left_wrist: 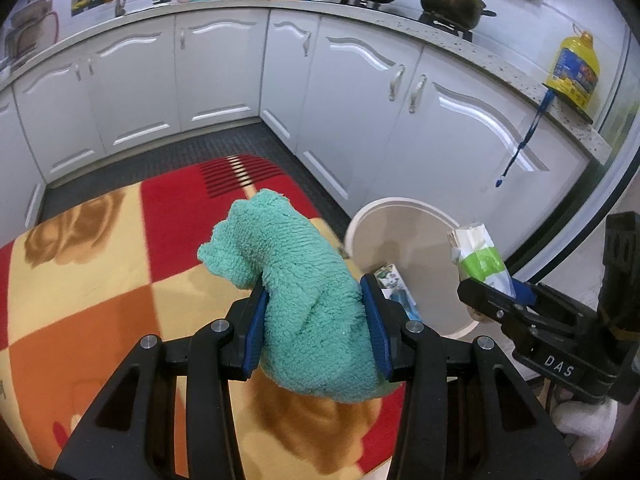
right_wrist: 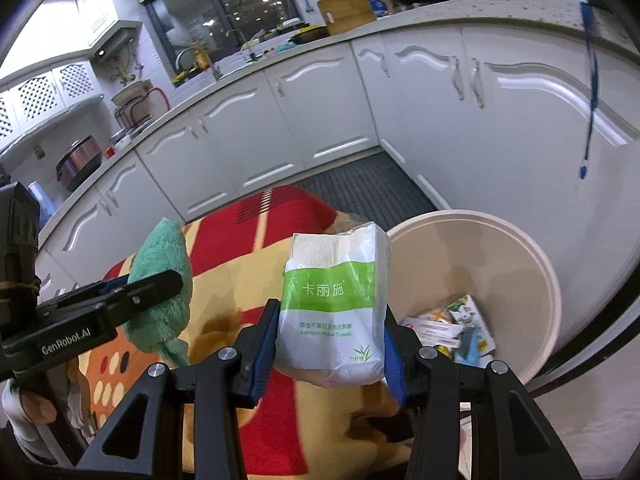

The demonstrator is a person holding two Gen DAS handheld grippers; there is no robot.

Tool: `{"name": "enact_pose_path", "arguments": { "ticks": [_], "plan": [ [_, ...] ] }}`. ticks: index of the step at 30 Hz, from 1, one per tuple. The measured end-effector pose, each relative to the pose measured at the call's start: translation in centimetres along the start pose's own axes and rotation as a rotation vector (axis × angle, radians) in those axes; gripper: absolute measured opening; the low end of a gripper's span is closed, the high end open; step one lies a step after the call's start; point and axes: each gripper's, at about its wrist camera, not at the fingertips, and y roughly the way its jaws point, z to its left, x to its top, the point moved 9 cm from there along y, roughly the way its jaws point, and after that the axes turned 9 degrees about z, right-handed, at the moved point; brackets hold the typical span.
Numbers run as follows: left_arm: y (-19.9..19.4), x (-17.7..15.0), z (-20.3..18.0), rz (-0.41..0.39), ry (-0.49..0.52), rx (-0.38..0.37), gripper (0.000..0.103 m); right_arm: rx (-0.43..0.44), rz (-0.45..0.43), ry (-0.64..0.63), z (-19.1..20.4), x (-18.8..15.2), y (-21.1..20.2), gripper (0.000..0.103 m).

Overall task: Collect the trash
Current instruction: 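Carry the green towel and tissue pack over the beige bin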

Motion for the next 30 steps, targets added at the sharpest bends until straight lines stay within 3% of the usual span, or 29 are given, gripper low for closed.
{"name": "enact_pose_path", "arguments": {
  "ticks": [9,21,30],
  "plan": [
    [3.5,2.1,-3.7,0.041,0.024,-0.087,0.042,-0.056,0.009,0.063,-4.4,-0.2,0.0,0.044],
    [9.4,4.0,-7.5,0.099,0.084,-0.072,0.043,-0.094,0.055,0.153,-9.9,-0.5,2.6,0.044],
    [12.0,4.8,-7.9,0.118,0.09,-0.069,0.046,-0.127,0.079,0.192,-12.9,-0.3,4.3,0.044]
  ]
}}
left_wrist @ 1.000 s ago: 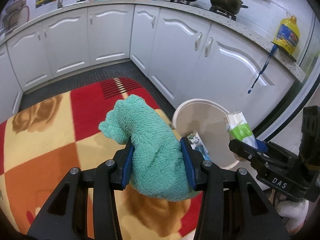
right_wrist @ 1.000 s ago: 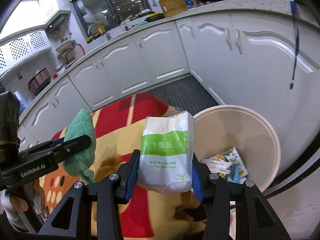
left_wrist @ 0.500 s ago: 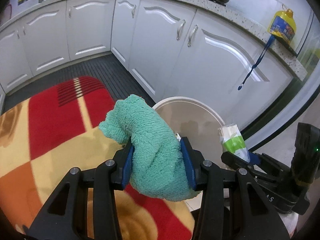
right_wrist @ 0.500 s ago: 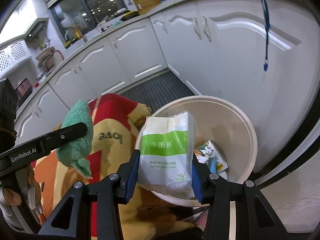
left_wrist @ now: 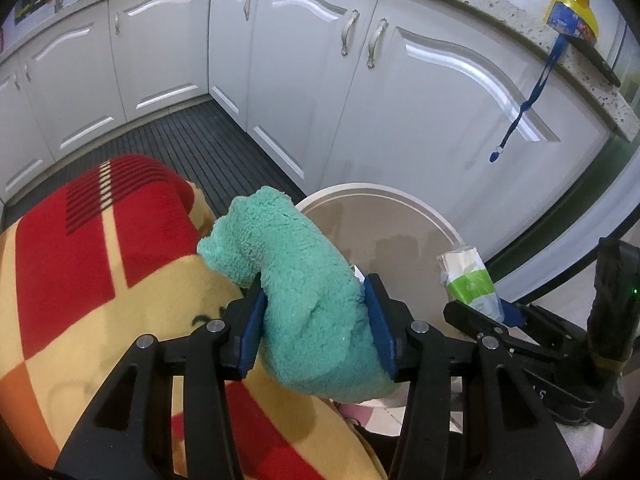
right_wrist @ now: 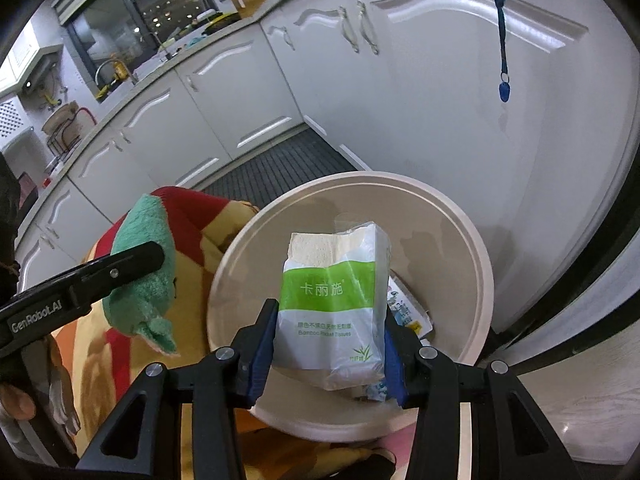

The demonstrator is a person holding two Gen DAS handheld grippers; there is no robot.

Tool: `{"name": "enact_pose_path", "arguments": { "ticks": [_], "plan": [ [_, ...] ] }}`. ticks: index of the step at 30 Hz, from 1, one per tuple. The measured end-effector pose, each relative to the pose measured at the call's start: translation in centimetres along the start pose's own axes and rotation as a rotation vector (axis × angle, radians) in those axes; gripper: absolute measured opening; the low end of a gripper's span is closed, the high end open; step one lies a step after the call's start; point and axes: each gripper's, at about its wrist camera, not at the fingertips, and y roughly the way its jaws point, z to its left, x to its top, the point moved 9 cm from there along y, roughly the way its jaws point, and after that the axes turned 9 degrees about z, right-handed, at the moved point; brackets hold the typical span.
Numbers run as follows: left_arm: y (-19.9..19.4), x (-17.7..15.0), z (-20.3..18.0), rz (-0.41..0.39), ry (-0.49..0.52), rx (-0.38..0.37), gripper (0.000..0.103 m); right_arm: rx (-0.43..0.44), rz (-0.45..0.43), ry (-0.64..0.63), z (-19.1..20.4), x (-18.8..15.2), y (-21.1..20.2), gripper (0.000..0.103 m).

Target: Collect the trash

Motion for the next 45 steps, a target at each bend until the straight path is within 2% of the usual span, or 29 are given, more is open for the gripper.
{"name": "enact_pose_path", "arguments": {
  "ticks": [2,4,5,6,7,8,10,13,17,29,37,40,45],
  "plan": [
    [0.3,0.0,0.2,0.002,-0.006,0.0,0.047,-0.003,0.004,0.003,-0.2,0.3,0.4,0.046],
    [0.5,0.1,0.3,0.004,-0.015,-0.011,0.048,-0.002,0.003,0.003,-0.2,0.5,0.6,0.051],
    [0.5,0.1,0.3,0.002,-0.018,-0.022,0.05,0.002,0.001,0.005,-0.1,0.6,0.7,0.054],
    [0.4,0.1,0.2,-0.004,-0.02,-0.032,0.057,0.009,0.001,0.008,-0.1,0.8,0.8,0.056],
    [0.2,0.2,0.2,-0.014,-0.02,-0.043,0.062,0.013,0.003,0.011,-0.1,0.9,1.0,0.063],
    [-0.1,0.2,0.2,-0.023,-0.015,-0.052,0.063,0.012,0.002,0.015,-0.2,0.9,1.0,0.069],
    [-0.5,0.2,0.2,-0.037,-0.01,-0.057,0.068,0.011,-0.005,0.021,-0.1,0.8,0.7,0.071],
    [-1.0,0.0,0.7,-0.04,-0.024,-0.052,0.069,0.007,-0.015,0.014,0.0,0.5,0.2,0.078],
    [-2.3,-0.8,1.6,-0.051,-0.038,-0.007,0.069,0.002,-0.029,0.013,0.5,0.0,-0.6,0.078],
    [-7.8,-4.5,4.5,-0.163,-0.07,0.155,0.069,-0.031,-0.122,-0.06,4.9,-1.8,-4.1,0.078],
    [-12.5,-6.8,6.0,-0.263,-0.083,0.215,0.069,-0.098,-0.241,-0.066,7.0,-2.1,-8.0,0.079],
    [-14.2,-7.2,6.3,-0.298,-0.082,0.244,0.069,-0.115,-0.272,-0.084,8.0,-2.4,-9.4,0.084],
    [-16.6,-8.1,6.7,-0.348,-0.089,0.265,0.069,-0.136,-0.326,-0.115,9.7,-3.0,-11.1,0.086]
  ]
}}
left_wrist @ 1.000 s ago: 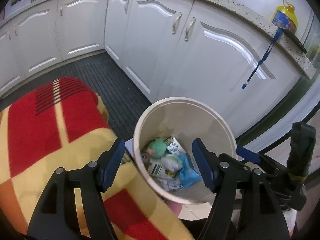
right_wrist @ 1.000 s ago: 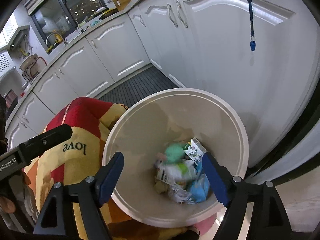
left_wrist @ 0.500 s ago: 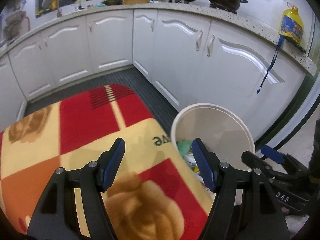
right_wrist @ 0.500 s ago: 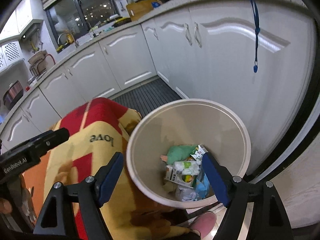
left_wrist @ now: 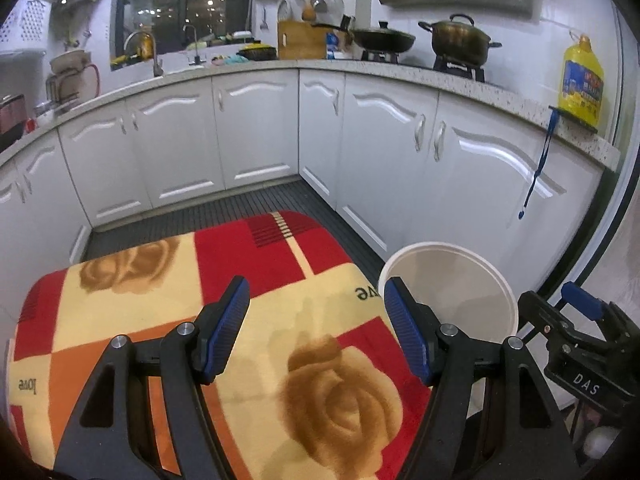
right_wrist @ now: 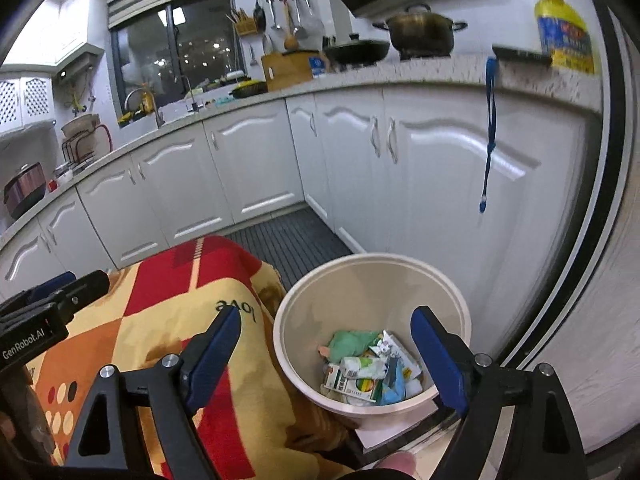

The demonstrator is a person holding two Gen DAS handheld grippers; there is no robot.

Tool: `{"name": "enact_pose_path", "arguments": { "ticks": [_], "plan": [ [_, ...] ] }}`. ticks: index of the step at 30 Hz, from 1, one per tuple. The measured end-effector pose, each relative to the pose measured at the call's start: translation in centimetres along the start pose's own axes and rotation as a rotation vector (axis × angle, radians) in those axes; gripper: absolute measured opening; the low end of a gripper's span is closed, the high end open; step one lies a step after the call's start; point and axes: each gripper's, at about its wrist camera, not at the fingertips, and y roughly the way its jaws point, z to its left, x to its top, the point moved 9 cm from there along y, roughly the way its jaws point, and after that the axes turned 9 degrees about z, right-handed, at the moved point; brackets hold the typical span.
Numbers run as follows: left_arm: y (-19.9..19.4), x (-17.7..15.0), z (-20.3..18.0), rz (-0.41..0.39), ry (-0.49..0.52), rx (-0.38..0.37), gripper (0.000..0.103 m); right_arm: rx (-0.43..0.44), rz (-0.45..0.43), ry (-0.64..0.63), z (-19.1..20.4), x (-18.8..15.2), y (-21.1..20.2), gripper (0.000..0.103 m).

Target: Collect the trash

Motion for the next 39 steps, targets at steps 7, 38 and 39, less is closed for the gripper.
{"name": "enact_pose_path", "arguments": {
  "ticks": [7,38,39],
  "plan": [
    [-2.3,0.4,1.1,-0.053,-0.032,0.009,0.069,0.015,-0.051,-0.033,1.8,0.6,-2.0,0.086],
    [-8.8,1.8,2.5,-0.248,-0.048,0.046,0.093,0.024,-0.161,-0.047,3.2,2.1,-6.3,0.096],
    [-8.9,1.9,2.4,-0.25,-0.046,0.048,0.093,0.024,-0.162,-0.048,3.3,2.1,-6.4,0.096]
  ]
}}
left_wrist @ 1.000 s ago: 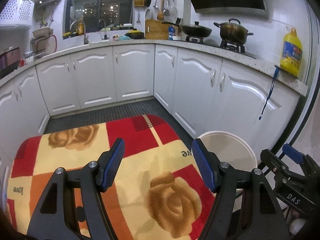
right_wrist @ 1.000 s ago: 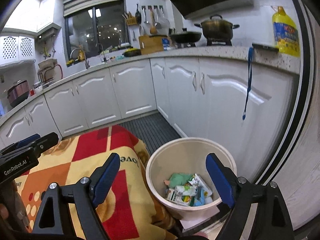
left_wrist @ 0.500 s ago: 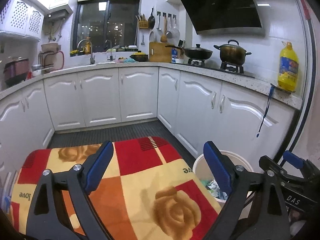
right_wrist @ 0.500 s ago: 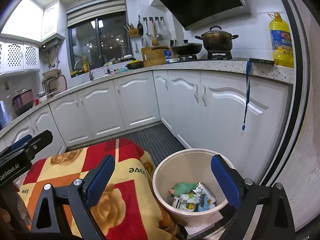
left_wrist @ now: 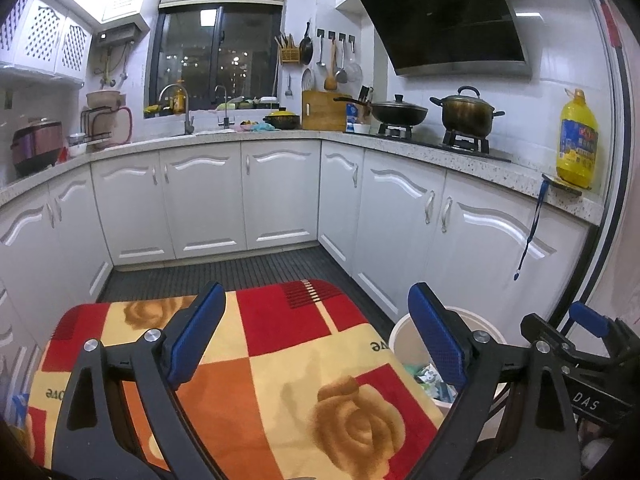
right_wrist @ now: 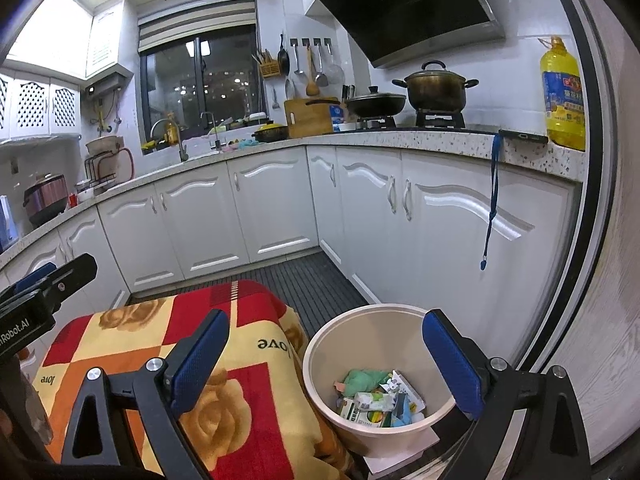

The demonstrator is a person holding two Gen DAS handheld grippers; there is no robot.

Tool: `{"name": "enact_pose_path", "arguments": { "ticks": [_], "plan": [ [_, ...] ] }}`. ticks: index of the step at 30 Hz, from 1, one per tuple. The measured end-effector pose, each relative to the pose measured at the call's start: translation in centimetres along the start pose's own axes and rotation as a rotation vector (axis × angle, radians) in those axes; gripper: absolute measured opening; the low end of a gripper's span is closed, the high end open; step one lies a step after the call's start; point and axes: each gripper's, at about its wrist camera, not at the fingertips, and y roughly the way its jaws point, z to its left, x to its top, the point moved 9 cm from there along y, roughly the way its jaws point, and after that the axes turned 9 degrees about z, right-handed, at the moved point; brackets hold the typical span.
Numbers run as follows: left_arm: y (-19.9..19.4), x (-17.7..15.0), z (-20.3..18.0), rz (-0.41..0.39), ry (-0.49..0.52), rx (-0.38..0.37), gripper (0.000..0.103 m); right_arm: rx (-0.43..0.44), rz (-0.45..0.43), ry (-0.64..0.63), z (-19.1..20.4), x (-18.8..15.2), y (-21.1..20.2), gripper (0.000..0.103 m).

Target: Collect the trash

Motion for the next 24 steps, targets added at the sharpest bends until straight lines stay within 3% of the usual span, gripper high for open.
{"name": "enact_pose_path", "arguments": {
  "ticks": [24],
  "plan": [
    [-0.4,0.3,-0.8,-0.018,0.037,-0.001,0.093,-0.022,-0.038,-0.016,0.0,1.2,-0.7,0.098]
  ]
}}
